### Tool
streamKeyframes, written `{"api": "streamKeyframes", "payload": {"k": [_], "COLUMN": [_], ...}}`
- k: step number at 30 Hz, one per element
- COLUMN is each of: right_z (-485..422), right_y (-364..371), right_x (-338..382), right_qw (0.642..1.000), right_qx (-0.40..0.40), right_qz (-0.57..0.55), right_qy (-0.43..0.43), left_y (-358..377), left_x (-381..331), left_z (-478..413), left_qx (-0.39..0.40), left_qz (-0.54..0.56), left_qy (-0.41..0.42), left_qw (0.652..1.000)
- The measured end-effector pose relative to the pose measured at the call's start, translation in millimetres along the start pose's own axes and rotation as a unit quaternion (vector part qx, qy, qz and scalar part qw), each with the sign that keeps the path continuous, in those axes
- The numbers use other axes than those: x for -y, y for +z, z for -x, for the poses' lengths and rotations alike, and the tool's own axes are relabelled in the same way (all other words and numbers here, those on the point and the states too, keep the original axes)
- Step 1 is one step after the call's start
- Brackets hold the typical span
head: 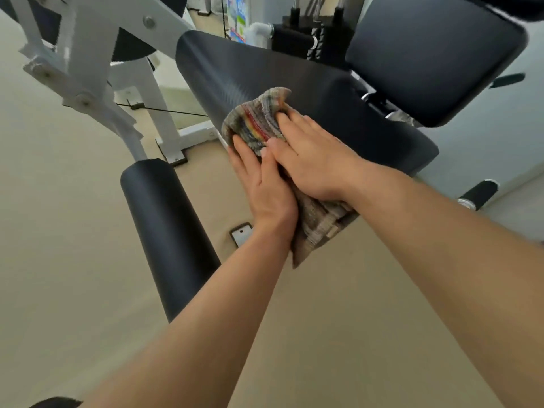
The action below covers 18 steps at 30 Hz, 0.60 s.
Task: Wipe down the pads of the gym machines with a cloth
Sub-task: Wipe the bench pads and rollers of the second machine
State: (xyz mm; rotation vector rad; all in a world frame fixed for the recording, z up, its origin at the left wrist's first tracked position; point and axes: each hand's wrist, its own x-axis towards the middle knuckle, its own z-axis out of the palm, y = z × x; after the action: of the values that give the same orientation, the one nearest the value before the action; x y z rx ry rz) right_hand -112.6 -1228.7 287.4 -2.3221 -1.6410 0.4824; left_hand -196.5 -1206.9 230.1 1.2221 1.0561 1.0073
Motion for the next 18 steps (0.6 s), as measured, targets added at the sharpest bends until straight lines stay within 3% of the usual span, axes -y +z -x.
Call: {"api": "streamKeyframes", "payload": {"k": [11, 18], "right_z": [-158, -238], "right_y": [4, 7], "right_x": [58, 98], "right_qw": [0.992, 0.985], "right_qx": [-0.047, -0.077], "right_qz": [0.116, 0.139], "right_qy": [0.033, 0.066], "left_y": [-17, -31], "left_x": [5, -2], "left_z": [-154, -259], "left_qx": [-0.001, 0.024], "left_qz": [0.089, 0.058], "left_qy": [0.005, -0.008], "left_qw": [0.996, 0.998]}}
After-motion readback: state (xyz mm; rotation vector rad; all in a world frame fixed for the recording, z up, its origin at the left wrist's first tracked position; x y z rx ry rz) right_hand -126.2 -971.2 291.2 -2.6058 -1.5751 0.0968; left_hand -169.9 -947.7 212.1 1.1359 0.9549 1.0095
